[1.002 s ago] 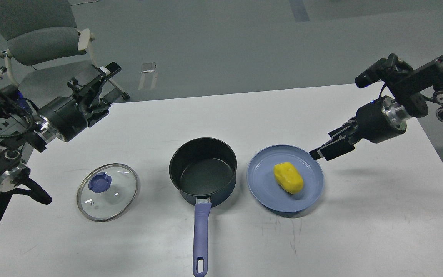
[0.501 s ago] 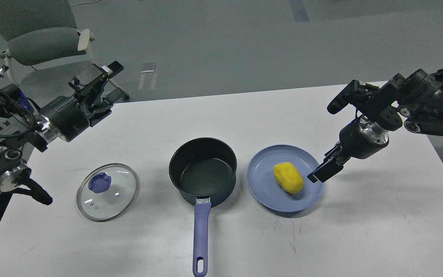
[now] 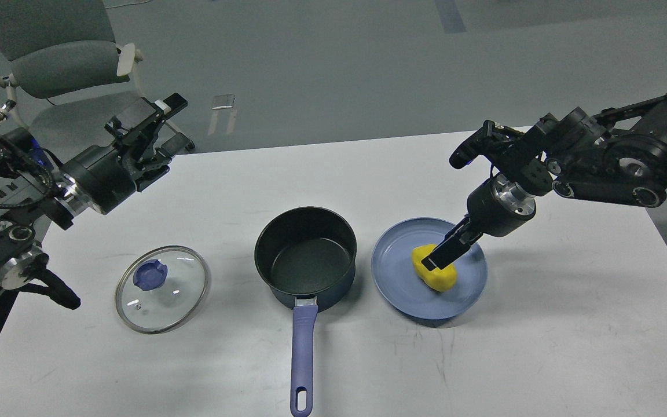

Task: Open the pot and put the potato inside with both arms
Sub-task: 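Lower the right gripper onto the yellow potato on the plate and grasp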

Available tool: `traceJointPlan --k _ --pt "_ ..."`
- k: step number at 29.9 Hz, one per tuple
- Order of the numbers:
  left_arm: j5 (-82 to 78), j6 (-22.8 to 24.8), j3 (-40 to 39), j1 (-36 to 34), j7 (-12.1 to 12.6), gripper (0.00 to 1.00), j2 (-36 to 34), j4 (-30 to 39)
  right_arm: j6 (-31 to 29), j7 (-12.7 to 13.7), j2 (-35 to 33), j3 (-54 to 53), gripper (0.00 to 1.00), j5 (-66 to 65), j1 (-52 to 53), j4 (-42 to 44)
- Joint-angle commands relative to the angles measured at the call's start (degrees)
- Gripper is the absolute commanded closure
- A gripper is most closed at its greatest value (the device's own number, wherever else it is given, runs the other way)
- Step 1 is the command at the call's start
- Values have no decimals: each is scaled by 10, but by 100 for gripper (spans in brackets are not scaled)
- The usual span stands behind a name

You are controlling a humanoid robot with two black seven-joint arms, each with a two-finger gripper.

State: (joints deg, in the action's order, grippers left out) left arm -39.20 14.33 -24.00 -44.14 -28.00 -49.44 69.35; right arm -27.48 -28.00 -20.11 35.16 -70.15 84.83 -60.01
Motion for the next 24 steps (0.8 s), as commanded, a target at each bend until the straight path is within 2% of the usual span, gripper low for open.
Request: traceJointPlan --k 1,15,24 --pt "0 0 -1 0 0 3 -2 0 0 0 14 1 0 0 -12 16" --pt "0 0 -11 2 0 3 -5 8 1 0 37 1 0 0 -37 46" --pt "0 0 -11 2 0 3 -5 9 1 0 37 1 4 0 -43 47"
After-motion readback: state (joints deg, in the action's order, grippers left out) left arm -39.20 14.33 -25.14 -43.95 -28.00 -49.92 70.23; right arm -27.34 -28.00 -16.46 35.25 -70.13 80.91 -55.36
